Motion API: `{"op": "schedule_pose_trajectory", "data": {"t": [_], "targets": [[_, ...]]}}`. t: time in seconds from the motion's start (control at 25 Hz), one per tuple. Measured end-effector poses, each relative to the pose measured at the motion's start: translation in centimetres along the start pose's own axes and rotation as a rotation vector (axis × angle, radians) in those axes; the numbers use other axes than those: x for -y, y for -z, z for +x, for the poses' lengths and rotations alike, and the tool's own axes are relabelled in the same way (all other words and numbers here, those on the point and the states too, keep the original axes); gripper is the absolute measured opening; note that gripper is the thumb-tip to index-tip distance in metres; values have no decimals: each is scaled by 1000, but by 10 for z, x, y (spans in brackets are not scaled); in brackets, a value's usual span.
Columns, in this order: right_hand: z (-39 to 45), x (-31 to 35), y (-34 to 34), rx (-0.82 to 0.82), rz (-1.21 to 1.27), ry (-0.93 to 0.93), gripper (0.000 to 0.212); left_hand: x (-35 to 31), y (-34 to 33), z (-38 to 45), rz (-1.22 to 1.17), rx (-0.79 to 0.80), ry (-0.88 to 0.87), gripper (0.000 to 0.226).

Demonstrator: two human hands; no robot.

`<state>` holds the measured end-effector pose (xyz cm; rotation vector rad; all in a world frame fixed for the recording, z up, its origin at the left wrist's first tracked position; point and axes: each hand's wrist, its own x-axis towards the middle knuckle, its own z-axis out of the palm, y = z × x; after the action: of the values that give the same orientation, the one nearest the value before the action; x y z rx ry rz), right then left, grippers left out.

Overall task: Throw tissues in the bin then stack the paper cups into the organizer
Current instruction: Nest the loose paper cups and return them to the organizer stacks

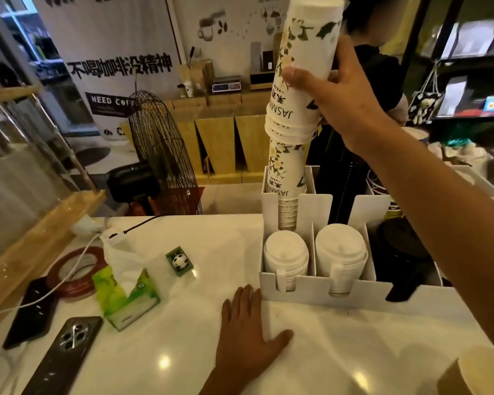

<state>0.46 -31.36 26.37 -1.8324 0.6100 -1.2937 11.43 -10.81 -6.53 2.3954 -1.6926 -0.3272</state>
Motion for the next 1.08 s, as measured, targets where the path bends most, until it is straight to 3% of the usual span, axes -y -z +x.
{"op": "schedule_pose_trajectory", "data": {"t": [0.44, 1.08], "targets": [[4, -60, -18, 27, -74, -140, 83, 3, -9, 1, -73, -133, -33, 111], [-19, -87, -31, 52, -97, -327, 73, 3, -7, 1, -28, -81, -32, 109]]}}
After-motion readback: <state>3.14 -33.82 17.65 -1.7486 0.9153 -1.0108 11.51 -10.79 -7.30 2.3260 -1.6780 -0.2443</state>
